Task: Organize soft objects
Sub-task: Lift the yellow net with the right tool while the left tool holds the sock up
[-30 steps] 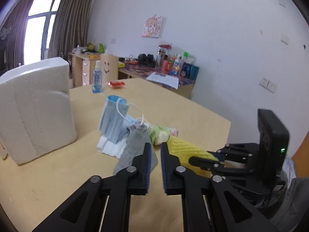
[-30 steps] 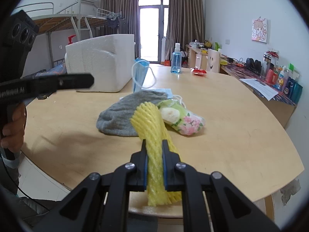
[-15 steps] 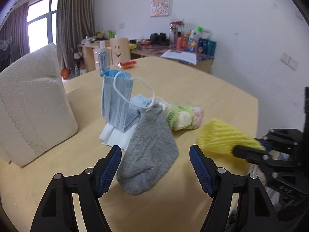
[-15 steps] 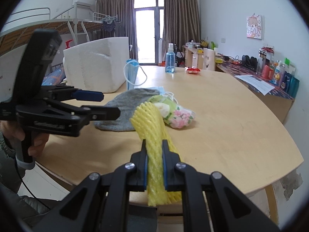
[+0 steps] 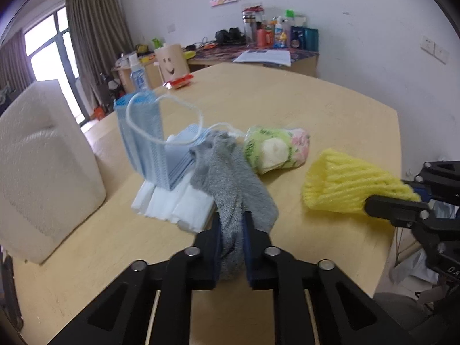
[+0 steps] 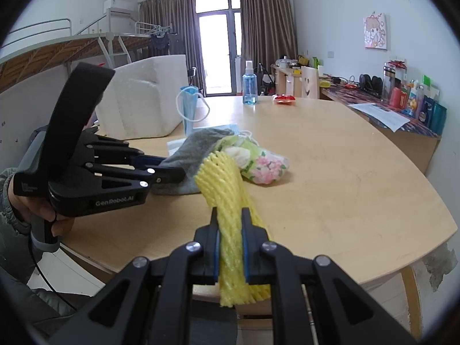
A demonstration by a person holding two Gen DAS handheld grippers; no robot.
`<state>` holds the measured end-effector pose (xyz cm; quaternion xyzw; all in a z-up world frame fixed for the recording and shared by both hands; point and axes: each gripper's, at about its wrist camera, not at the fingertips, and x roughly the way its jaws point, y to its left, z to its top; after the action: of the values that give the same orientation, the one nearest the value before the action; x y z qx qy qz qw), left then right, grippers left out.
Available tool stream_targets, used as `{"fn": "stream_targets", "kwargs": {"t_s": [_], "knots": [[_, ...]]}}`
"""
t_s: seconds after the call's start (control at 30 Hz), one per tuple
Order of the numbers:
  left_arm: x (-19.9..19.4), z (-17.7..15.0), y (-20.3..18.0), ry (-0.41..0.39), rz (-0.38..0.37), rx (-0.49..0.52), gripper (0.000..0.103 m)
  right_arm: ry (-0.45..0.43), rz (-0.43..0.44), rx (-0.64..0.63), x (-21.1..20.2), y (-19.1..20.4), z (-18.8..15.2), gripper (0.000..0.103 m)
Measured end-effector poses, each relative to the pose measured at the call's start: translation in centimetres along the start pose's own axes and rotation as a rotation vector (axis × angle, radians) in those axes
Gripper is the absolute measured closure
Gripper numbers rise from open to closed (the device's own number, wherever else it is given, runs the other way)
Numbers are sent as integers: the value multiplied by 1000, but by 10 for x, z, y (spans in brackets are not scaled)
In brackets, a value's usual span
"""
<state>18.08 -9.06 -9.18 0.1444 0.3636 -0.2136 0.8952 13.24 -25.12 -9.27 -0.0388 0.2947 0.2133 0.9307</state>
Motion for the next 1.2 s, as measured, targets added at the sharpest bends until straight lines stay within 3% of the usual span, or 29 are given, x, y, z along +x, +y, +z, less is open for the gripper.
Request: {"fn": "stream_targets", "kwargs": {"t_s": [0.3, 0.53, 0.7, 1.2], "knots": [[-30, 20, 1, -106, -101, -27, 93, -26, -9, 19, -7, -5, -1, 88], [-76, 34, -1, -234, -123, -36, 93, -51, -13, 33, -17, -6, 1, 88], [-101, 40, -1, -303, -113, -38, 93, -69, -14, 35, -26, -4, 1, 88], [-161, 15, -4, -416, -61, -84, 93, -151, -12, 7, -54, 8, 12, 88]]}}
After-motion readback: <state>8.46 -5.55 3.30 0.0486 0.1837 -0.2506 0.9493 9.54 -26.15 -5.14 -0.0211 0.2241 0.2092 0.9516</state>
